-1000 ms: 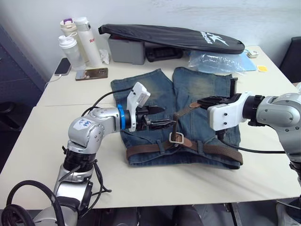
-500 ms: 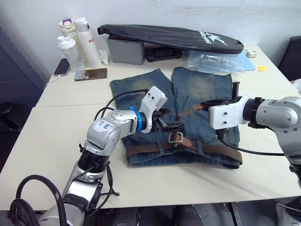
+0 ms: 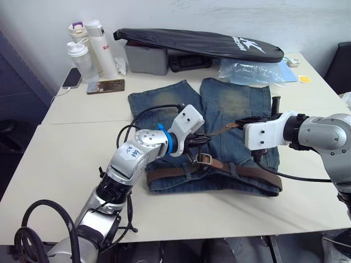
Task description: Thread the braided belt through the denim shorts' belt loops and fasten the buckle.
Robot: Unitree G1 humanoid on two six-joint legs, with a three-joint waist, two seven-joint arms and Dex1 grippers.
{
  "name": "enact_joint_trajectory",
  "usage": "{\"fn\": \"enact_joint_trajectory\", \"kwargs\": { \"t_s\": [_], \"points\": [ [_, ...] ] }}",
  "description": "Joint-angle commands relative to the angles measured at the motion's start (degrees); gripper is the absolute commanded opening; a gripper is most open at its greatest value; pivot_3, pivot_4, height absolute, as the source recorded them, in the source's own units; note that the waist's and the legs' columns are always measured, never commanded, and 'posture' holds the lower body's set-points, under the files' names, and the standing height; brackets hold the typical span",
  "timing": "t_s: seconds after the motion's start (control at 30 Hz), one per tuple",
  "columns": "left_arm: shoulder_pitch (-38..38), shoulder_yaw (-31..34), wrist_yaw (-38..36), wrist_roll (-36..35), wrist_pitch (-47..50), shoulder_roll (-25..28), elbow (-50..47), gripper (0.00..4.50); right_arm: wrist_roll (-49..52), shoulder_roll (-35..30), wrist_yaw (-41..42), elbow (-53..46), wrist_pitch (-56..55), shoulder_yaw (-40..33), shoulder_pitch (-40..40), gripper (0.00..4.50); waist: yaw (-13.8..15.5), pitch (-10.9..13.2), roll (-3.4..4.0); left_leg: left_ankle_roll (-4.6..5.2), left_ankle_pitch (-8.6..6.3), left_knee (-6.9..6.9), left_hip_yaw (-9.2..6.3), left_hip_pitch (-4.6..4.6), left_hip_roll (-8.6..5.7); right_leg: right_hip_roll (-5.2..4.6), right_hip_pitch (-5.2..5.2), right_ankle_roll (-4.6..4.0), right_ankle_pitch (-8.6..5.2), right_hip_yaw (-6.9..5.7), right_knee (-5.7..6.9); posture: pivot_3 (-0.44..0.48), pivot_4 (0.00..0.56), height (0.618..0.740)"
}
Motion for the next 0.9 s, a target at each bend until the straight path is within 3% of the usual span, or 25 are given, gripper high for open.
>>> {"fn": "enact_joint_trajectory", "kwargs": {
  "t_s": [0.03, 0.13, 0.23, 0.33, 0.43, 0.47, 0.67, 0.8, 0.9],
  "points": [
    [-0.51, 1.52, -0.28, -0.63, -0.90, -1.14, -1.62, 0.02, 2.35, 0.09, 0.59, -3.52, 1.87, -1.25, 0.08, 0.00, 0.00, 0.00, 0.00, 0.00, 0.00, 0.00, 0.00, 0.00, 0.00, 0.00, 0.00, 0.00, 0.00, 0.00, 0.00, 0.000, 0.150, 0.645],
    [-0.11, 2.72, 0.17, -1.54, 0.80, -1.93, -1.54, 0.02, 5.90, 1.73, 0.96, -5.26, 4.96, -1.98, -0.29, 0.00, -0.03, 0.00, 0.00, 0.00, 0.00, 0.00, -0.01, 0.00, 0.00, 0.00, 0.00, 0.00, 0.00, 0.00, 0.00, 0.000, 0.150, 0.645],
    [1.00, 6.30, 1.95, -3.62, 4.43, -4.58, -0.89, 0.00, 9.70, 2.30, 2.16, -7.26, 8.77, -3.22, -0.44, 1.14, -0.07, 0.00, 0.00, 0.00, 0.00, 0.00, -0.01, 0.01, 0.01, 0.01, 0.00, 0.00, 0.00, -0.01, 0.01, 0.000, 0.150, 0.645],
    [2.09, 9.71, 3.82, -5.25, 7.79, -7.10, -0.24, 0.00, 13.97, 2.28, 2.99, -8.96, 12.92, -5.18, -0.53, 2.74, 0.02, 0.01, -0.02, 0.00, 0.00, 0.00, -0.05, 0.00, 0.01, 0.00, 0.02, 0.00, 0.00, -0.03, 0.00, 0.000, 0.150, 0.645],
    [3.08, 17.34, 7.60, -9.33, 12.79, -12.08, 0.75, 0.00, 23.72, 3.02, 3.31, -12.38, 24.48, -10.11, -0.13, 4.18, 0.03, 0.02, -0.04, 0.01, 0.00, 0.01, -0.06, -0.01, 0.00, -0.01, 0.05, 0.00, 0.00, -0.04, -0.02, 0.000, 0.150, 0.645],
    [3.18, 20.37, 9.06, -10.70, 14.53, -13.70, 1.00, 0.00, 26.75, 2.89, 3.60, -13.61, 28.10, -11.64, 0.36, 4.46, 0.08, 0.02, -0.04, 0.01, 0.00, 0.01, -0.08, -0.01, 0.00, -0.02, 0.07, 0.00, 0.00, -0.05, -0.04, 0.000, 0.150, 0.645],
    [3.19, 33.59, 15.17, -15.62, 23.71, -17.58, 0.31, 0.00, 40.42, 2.32, 1.76, -19.01, 46.56, -16.57, 3.64, 4.46, 0.01, 0.04, -0.07, 0.03, -0.01, -0.09, -0.25, -0.01, 0.01, -0.01, 0.18, -0.01, 0.01, -0.26, -0.20, 0.000, 0.150, 0.645],
    [1.62, 42.54, 18.19, -20.37, 31.63, -22.96, 0.44, 0.00, 47.10, 6.70, -3.58, -20.85, 54.15, -17.12, 5.49, 4.46, 0.02, 0.04, -0.12, 0.04, -0.02, -0.10, -0.26, 0.01, 0.02, 0.00, 0.20, -0.01, 0.01, -0.26, -0.22, 0.000, 0.150, 0.645],
    [1.77, 43.76, 19.15, -21.25, 37.19, -23.80, -0.96, 0.00, 47.14, 10.27, -8.05, -18.97, 56.21, -13.28, 5.40, 3.64, 0.02, 0.05, -0.14, 0.05, -0.03, -0.09, -0.31, 0.00, 0.01, -0.01, 0.23, -0.01, 0.01, -0.30, -0.27, 0.000, 0.150, 0.645]
  ]
}}
